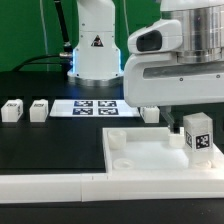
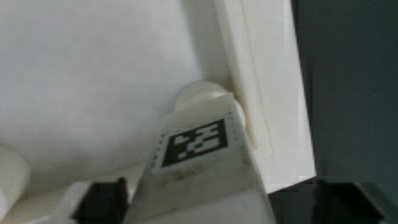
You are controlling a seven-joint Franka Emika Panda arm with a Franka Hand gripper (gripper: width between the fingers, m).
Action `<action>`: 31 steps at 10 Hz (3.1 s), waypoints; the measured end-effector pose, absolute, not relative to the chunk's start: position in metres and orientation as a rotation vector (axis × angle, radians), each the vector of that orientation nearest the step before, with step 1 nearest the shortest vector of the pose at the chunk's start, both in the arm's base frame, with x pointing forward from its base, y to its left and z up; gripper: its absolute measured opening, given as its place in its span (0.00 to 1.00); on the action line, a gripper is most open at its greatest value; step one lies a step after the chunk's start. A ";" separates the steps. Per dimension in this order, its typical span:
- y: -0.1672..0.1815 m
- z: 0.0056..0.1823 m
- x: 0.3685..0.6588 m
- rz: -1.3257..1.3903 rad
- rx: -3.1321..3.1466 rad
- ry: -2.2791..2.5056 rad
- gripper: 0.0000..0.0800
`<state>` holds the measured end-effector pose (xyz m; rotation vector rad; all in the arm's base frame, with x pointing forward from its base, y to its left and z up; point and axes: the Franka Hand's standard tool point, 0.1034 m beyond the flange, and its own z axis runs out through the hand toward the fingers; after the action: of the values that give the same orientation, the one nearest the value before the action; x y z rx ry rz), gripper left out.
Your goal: Assemble square table
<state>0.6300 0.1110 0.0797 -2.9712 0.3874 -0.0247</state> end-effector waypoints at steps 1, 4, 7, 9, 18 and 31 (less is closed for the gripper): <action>0.112 0.080 0.630 -0.018 -2.958 0.466 0.44; 0.111 0.080 0.630 0.003 -2.899 0.742 0.36; 0.111 0.079 0.629 0.039 -2.713 1.263 0.36; 0.111 0.079 0.629 0.077 -2.501 1.639 0.36; 0.117 0.082 0.630 0.044 -2.746 1.192 0.80; 0.121 0.077 0.630 -0.047 -2.970 0.767 0.37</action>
Offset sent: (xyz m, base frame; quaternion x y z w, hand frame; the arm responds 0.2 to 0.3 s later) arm 0.0000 0.0000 0.0000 0.0000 0.0000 0.1296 0.9916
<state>0.6295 0.1211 0.0771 -2.9697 0.7669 -0.0468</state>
